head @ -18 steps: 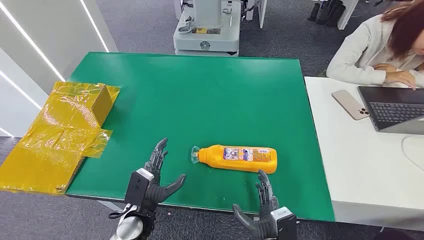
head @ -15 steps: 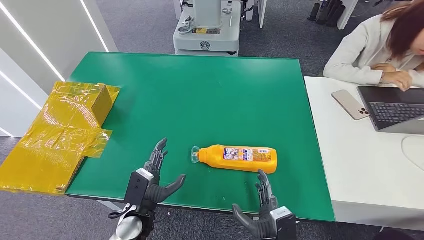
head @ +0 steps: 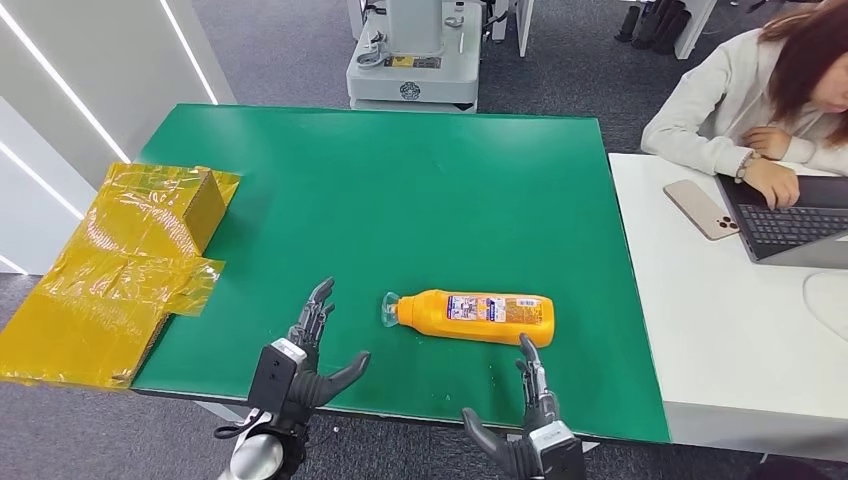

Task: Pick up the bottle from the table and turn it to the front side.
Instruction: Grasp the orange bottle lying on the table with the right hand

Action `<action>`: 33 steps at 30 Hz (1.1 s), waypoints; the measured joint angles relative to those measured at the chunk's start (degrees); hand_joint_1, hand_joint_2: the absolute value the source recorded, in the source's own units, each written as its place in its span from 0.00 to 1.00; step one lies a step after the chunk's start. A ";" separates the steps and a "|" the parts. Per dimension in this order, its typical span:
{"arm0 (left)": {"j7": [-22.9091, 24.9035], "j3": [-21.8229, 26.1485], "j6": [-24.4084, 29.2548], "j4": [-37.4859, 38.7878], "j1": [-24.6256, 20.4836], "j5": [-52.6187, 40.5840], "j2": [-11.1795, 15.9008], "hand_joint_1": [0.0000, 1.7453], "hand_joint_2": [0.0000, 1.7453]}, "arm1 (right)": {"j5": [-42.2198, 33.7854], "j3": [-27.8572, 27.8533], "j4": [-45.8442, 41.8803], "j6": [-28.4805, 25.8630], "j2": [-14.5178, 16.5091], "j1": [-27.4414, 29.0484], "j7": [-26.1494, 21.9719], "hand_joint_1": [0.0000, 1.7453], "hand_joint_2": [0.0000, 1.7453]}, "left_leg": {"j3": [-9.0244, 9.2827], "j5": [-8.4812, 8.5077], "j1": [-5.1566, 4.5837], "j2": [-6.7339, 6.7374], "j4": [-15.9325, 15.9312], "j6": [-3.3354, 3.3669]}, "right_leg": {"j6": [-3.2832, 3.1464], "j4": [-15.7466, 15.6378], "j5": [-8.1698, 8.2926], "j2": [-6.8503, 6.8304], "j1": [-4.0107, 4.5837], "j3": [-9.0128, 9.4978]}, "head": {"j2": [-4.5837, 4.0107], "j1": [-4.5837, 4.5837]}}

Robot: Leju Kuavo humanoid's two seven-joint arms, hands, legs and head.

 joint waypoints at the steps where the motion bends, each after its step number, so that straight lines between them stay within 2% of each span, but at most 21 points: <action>1: 0.00 0.00 -0.15 0.00 0.11 -0.10 0.04 0.00 1.00 | 1.57 -0.01 -0.43 -0.88 -0.07 -0.01 0.41 0.00 1.00 | 0.00 0.00 0.00 0.00 0.00 0.00 | 0.00 0.00 0.00 0.00 0.00 0.00 | 0.00 0.00; 4: 0.00 -0.04 -0.67 0.00 0.24 -0.50 0.14 0.00 1.00 | 7.58 -0.71 -1.56 -2.07 -0.61 -0.29 2.85 0.00 1.00 | 0.00 0.00 0.00 -0.01 0.00 0.00 | 0.00 0.00 0.00 0.00 0.00 0.00 | 0.00 0.00; 7: 0.08 -0.41 -1.46 0.00 -0.04 -0.82 0.10 0.00 1.00 | 15.79 -3.09 -1.69 -0.67 -1.03 -1.68 6.38 0.00 1.00 | 0.00 0.01 -0.01 0.01 0.01 0.00 | 0.01 0.00 0.01 0.01 0.00 0.00 | 0.00 0.00; 10: 0.64 -0.97 -2.29 0.00 -0.66 -1.27 -0.26 0.00 1.00 | 22.71 -5.46 -0.30 0.50 -1.41 -4.97 9.18 0.00 1.00 | 0.01 0.02 -0.01 0.02 0.05 0.01 | 0.01 0.00 0.04 0.02 -0.01 0.01 | 0.01 0.00; 14: 1.49 -1.68 -3.04 0.03 -1.54 -1.61 -0.78 0.00 1.00 | 28.05 -6.89 3.10 2.69 -1.60 -10.11 12.35 0.00 1.00 | 0.01 0.05 -0.01 0.05 0.07 0.02 | 0.00 0.01 0.09 0.05 -0.01 0.02 | 0.01 0.00; 23: 3.10 -2.42 -4.79 0.48 -3.79 -2.09 -1.77 0.00 1.00 | 36.04 -5.41 15.94 16.35 -1.56 -24.58 23.56 0.00 1.00 | 0.00 0.08 0.00 0.05 0.08 0.03 | 0.00 0.03 0.09 0.06 -0.01 0.02 | 0.01 0.01; 31: 4.51 -2.45 -6.48 1.25 -5.50 -2.37 -2.57 0.00 1.00 | 38.78 -1.33 25.58 28.72 -0.41 -33.54 27.72 0.00 1.00 | -0.05 0.08 -0.01 0.02 0.09 0.04 | 0.00 0.03 0.09 0.03 -0.01 -0.01 | 0.02 0.01; 33: 5.27 -2.45 -7.49 1.84 -6.57 -2.14 -3.03 0.00 1.00 | 40.20 0.81 29.07 33.19 0.26 -37.02 29.16 0.00 1.00 | -0.04 0.09 0.00 0.06 0.10 0.04 | 0.00 0.03 0.10 0.06 -0.01 -0.02 | 0.01 0.00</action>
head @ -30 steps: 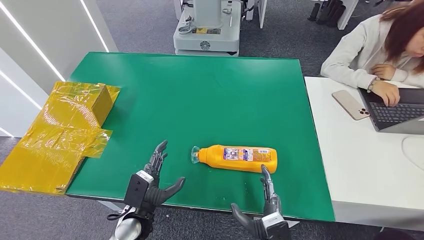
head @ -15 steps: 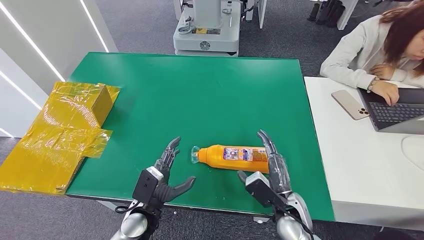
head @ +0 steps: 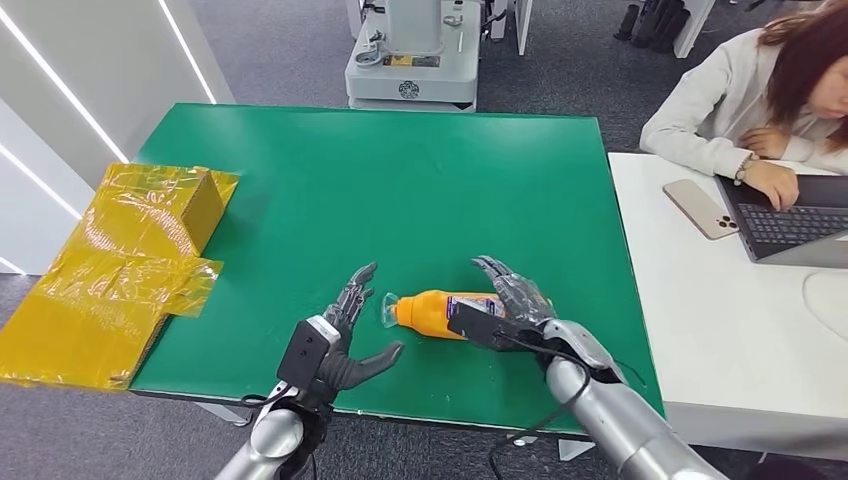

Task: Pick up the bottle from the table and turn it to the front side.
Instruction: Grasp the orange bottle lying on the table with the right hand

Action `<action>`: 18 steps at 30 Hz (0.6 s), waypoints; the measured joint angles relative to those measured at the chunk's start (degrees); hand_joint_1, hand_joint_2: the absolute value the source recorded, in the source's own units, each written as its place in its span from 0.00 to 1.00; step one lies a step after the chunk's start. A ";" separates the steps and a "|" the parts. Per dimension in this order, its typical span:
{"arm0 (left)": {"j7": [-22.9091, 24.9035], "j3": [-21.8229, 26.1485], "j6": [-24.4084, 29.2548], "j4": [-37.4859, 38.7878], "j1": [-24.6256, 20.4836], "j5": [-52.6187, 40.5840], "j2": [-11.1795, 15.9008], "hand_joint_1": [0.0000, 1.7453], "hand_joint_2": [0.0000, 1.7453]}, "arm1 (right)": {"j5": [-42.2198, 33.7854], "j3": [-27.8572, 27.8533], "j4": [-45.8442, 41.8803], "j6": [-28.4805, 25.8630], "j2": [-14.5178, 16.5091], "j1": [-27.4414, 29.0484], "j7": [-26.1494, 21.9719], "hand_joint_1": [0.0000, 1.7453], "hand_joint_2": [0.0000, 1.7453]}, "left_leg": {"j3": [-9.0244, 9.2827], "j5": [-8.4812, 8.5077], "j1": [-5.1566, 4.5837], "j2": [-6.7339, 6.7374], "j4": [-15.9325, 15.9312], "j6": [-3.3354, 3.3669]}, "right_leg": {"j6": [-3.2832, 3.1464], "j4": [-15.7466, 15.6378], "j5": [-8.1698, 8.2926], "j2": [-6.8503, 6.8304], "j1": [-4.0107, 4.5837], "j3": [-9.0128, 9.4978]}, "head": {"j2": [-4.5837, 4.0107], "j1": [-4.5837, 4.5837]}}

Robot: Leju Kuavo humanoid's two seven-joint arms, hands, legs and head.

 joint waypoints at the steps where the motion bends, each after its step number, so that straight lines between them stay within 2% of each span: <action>1: 0.42 0.00 -0.54 0.28 -0.59 0.20 -0.29 0.00 1.00 | 0.72 1.20 1.63 2.36 0.30 -1.83 0.71 0.00 1.00 | 0.01 0.01 0.00 -0.01 0.00 0.01 | 0.00 0.00 0.00 -0.01 0.00 0.01 | 0.00 0.01; 9: 4.08 0.22 -6.64 1.90 -2.37 6.19 -1.23 0.00 1.00 | 1.99 10.52 9.94 24.19 1.31 -14.07 3.46 0.00 1.00 | 0.00 0.04 0.00 -0.05 0.03 0.01 | 0.01 0.00 0.02 -0.04 0.00 0.02 | -0.01 -0.01; 13: 4.90 0.68 -8.69 2.25 -2.35 9.08 -1.21 0.00 1.00 | 1.51 13.84 11.68 29.42 1.31 -19.14 4.72 0.00 1.00 | -0.01 0.04 0.00 -0.06 0.04 0.01 | 0.02 0.00 0.02 -0.04 0.00 0.02 | 0.00 -0.01; 18: 5.91 1.61 -11.65 2.86 -2.34 13.10 -1.18 0.00 1.00 | 1.06 17.45 13.31 32.47 1.33 -23.26 6.06 0.00 1.00 | -0.01 0.03 0.00 -0.07 0.04 0.01 | 0.02 -0.01 0.01 -0.04 0.00 0.02 | -0.01 0.00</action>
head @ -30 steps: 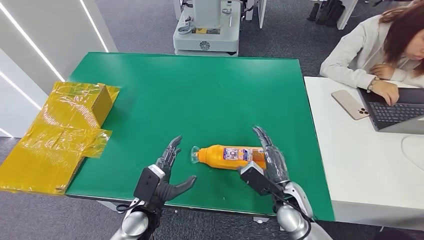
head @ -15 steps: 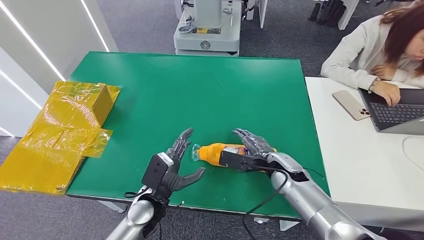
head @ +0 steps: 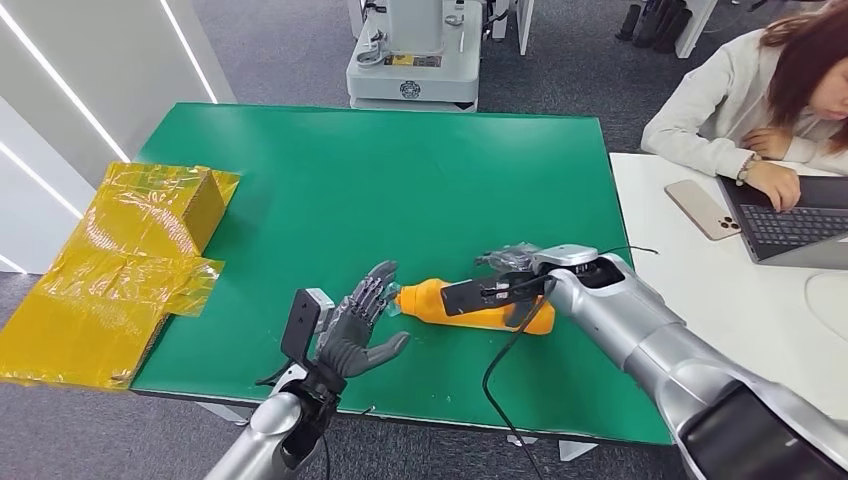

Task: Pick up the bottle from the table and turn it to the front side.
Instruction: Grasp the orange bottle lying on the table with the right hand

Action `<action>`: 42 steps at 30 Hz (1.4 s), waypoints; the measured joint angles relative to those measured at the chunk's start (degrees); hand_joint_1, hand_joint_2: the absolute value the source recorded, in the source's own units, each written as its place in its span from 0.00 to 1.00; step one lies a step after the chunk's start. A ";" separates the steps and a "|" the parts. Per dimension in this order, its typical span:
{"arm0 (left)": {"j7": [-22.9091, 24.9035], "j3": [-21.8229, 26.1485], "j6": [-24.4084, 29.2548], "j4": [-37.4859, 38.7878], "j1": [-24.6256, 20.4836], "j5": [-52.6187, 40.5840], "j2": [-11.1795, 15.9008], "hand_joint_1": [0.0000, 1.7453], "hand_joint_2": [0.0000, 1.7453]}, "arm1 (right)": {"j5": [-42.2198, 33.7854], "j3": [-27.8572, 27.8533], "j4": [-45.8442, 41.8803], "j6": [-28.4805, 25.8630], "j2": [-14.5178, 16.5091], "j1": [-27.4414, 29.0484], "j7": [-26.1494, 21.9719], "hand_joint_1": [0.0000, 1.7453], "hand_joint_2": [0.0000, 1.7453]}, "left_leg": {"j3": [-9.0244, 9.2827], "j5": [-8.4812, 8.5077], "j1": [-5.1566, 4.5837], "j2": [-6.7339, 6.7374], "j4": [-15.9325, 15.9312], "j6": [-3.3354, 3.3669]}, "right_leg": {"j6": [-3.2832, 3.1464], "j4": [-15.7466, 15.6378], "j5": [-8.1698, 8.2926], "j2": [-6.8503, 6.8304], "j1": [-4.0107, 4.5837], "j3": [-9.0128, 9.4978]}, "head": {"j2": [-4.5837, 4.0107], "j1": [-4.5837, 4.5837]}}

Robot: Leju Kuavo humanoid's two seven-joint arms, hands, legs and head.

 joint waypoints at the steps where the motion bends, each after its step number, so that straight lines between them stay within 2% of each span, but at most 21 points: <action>1: 0.13 0.12 -0.44 0.20 -0.01 0.59 0.02 0.00 1.00 | -0.26 0.61 0.30 0.26 0.01 -0.47 0.13 0.00 1.00 | 0.00 0.00 0.00 0.00 0.00 0.00 | 0.00 0.00 0.00 0.00 0.00 0.00 | 0.01 0.00; 16: -1.24 0.48 -2.75 4.01 -0.09 3.80 0.55 0.00 1.00 | -5.41 6.90 2.92 -1.09 -1.12 -1.57 -2.33 0.00 1.00 | 0.02 0.00 0.00 0.01 0.01 0.00 | 0.00 -0.02 0.00 0.01 0.00 0.00 | 0.00 0.01; 24: -1.38 0.62 -3.37 4.59 -0.10 3.93 0.52 0.00 1.00 | -7.64 8.35 3.58 -3.50 -2.37 1.30 -2.35 0.00 1.00 | 0.01 -0.01 0.00 0.01 0.01 0.01 | 0.00 -0.02 0.00 0.01 0.00 0.00 | 0.00 0.00; 26: -1.16 0.64 -3.65 4.75 -0.10 3.93 0.50 0.00 1.00 | -7.86 8.53 3.73 -4.33 -2.56 2.16 -1.92 0.04 1.00 | 0.03 -0.02 0.00 0.02 0.01 0.02 | 0.00 -0.03 0.00 0.02 0.00 0.00 | 0.00 0.00; 27: -1.03 0.64 -3.78 4.84 -0.10 3.93 0.50 0.00 1.00 | -7.96 8.58 3.78 -4.78 -2.66 2.54 -1.76 0.25 1.00 | 0.03 -0.02 0.00 0.03 0.01 0.02 | 0.00 -0.03 0.00 0.03 0.00 0.00 | 0.00 0.00; 30: -0.77 0.66 -3.96 5.01 -0.10 3.93 0.48 0.00 1.00 | -8.32 8.63 3.85 -5.94 -3.05 3.30 -1.44 0.95 1.00 | 0.08 -0.03 0.00 0.05 0.00 0.03 | 0.00 -0.03 -0.01 0.05 0.00 0.01 | 0.00 -0.01; 31: -0.73 0.66 -3.98 5.08 -0.10 3.93 0.48 0.00 1.00 | -8.43 8.64 3.85 -6.19 -3.22 3.43 -1.36 1.00 1.00 | 0.10 -0.03 0.00 0.06 0.00 0.03 | 0.00 -0.04 -0.01 0.05 0.00 0.03 | 0.00 -0.01; 38: -0.72 0.73 -4.13 5.34 -0.08 3.93 0.49 0.00 1.00 | -8.53 8.60 3.76 -7.74 -4.29 3.92 -1.20 1.00 1.00 | 0.33 -0.04 0.00 0.11 0.00 0.04 | 0.01 -0.05 0.00 0.10 0.01 0.27 | 0.01 0.01; 42: -0.89 0.78 -4.34 5.35 0.19 3.92 0.51 0.00 1.00 | -8.62 8.42 3.16 -10.52 -4.76 4.78 -1.21 1.00 1.00 | 0.36 -0.03 0.00 0.09 0.00 0.04 | 0.02 -0.05 0.01 0.06 0.01 0.32 | 0.01 0.01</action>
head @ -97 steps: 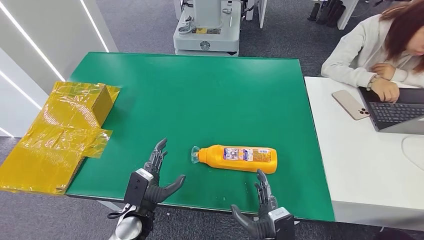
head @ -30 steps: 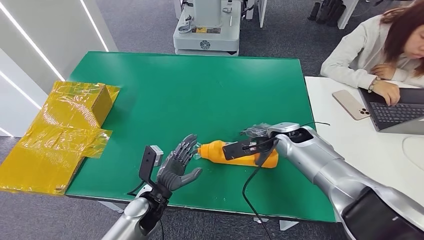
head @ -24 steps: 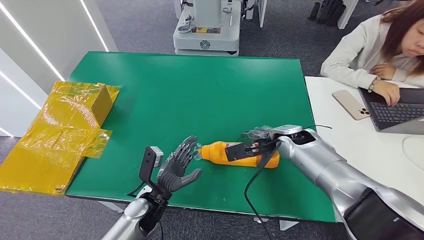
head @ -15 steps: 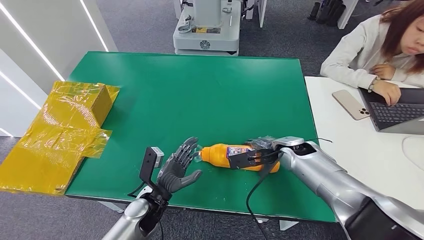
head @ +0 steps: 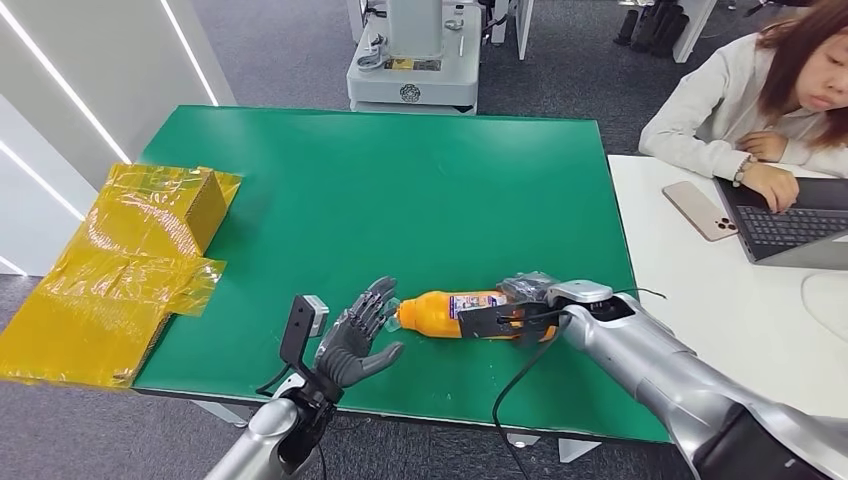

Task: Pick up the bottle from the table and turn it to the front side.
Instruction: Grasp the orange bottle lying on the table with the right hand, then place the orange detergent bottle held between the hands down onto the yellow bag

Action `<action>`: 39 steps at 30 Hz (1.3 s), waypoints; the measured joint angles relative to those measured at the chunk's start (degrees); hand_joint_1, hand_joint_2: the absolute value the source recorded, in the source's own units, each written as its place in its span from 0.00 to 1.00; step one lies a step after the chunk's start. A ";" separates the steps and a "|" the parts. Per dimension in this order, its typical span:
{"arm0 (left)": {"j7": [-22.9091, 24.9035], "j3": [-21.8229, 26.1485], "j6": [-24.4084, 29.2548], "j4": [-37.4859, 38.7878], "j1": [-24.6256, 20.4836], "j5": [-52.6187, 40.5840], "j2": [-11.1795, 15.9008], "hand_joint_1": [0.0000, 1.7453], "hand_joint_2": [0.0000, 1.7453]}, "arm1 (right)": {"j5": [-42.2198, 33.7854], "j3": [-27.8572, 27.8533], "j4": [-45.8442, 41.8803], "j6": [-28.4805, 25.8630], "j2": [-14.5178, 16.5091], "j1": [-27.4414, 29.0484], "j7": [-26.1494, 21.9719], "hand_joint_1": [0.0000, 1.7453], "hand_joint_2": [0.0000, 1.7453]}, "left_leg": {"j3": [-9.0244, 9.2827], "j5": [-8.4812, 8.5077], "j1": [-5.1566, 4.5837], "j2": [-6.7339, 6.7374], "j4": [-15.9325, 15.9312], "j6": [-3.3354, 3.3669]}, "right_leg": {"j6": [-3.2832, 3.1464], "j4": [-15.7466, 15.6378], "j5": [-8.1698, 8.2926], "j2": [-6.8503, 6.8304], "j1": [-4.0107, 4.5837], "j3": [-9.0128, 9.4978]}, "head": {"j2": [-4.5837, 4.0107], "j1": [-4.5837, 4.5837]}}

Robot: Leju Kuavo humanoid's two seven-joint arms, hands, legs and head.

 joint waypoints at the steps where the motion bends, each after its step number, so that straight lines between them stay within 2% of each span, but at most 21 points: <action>1: -0.10 0.01 -0.02 0.00 0.15 -0.06 0.01 0.00 1.00 | -0.25 -0.21 -0.19 -1.03 -0.11 0.38 -0.13 1.00 1.00 | 0.02 0.00 0.00 0.00 0.00 0.00 | 0.00 0.00 0.00 0.00 0.00 0.02 | 0.00 -0.01; 6: -0.99 0.13 0.48 0.00 1.15 -1.27 0.01 0.00 1.00 | -5.93 -4.43 -1.42 -6.65 -1.20 3.91 -3.40 1.00 1.00 | 0.19 -0.07 0.01 0.01 0.00 0.05 | 0.01 -0.08 -0.01 0.02 0.01 0.21 | -0.01 -0.01; 10: -2.28 0.61 2.15 0.00 1.81 -3.41 0.03 0.00 1.00 | -15.47 -11.01 -2.58 -7.29 -2.31 8.33 -9.62 1.00 1.00 | 0.45 -0.26 0.04 0.05 -0.02 0.03 | 0.05 -0.12 -0.07 0.12 0.03 0.47 | 0.01 0.00; 14: -4.19 1.16 6.22 -0.08 1.82 -7.11 0.02 0.00 1.00 | -25.74 -18.01 -3.84 -7.42 -2.40 14.00 -14.46 1.00 1.00 | 0.49 -0.29 0.04 0.05 -0.02 0.03 | 0.06 -0.12 -0.08 0.12 0.03 0.51 | 0.00 -0.01; 19: -5.90 2.45 12.34 -1.61 2.64 -11.05 0.22 0.00 1.00 | -33.63 -25.56 -8.12 -9.23 -2.14 21.85 -16.79 1.00 1.00 | 0.44 -0.29 0.04 0.00 -0.03 0.03 | 0.13 -0.11 -0.14 0.05 0.03 0.51 | 0.00 0.00; 25: -6.00 4.78 15.43 -5.38 4.10 -11.59 1.08 0.00 1.00 | -35.81 -31.51 -15.30 -12.50 -0.90 28.83 -16.84 1.00 1.00 | 0.33 -0.34 0.03 0.00 -0.03 0.10 | 0.16 -0.11 -0.20 0.05 0.02 0.43 | 0.01 0.00; 28: -4.64 5.33 12.68 -6.97 4.09 -9.24 1.43 0.00 1.00 | -34.69 -32.90 -17.51 -13.41 -0.11 30.32 -16.70 1.00 1.00 | 0.25 -0.34 0.02 0.00 -0.03 0.10 | 0.16 -0.11 -0.19 0.05 0.02 0.35 | 0.00 0.00; 32: -1.50 5.40 4.23 -7.78 2.18 -3.26 1.60 0.00 1.00 | -31.34 -33.04 -18.68 -13.77 1.71 30.24 -17.04 1.00 1.00 | 0.12 -0.29 0.02 0.01 -0.03 0.07 | 0.15 -0.10 -0.17 0.05 0.02 0.22 | 0.01 0.00; 36: 2.24 4.70 -2.89 -7.74 -3.20 0.73 1.29 0.00 1.00 | -27.87 -31.54 -17.42 -14.51 4.82 27.08 -17.44 1.00 1.00 | 0.05 -0.17 0.02 0.00 -0.01 0.05 | 0.12 -0.08 -0.12 0.05 0.02 0.12 | -0.01 -0.01; 39: 3.81 3.47 -4.24 -7.38 -8.02 1.72 0.65 0.00 1.00 | -26.08 -29.76 -15.78 -15.27 7.36 24.09 -17.73 1.00 1.00 | 0.03 -0.12 0.02 0.00 -0.01 0.06 | 0.11 -0.06 -0.11 0.05 0.02 0.10 | -0.01 -0.01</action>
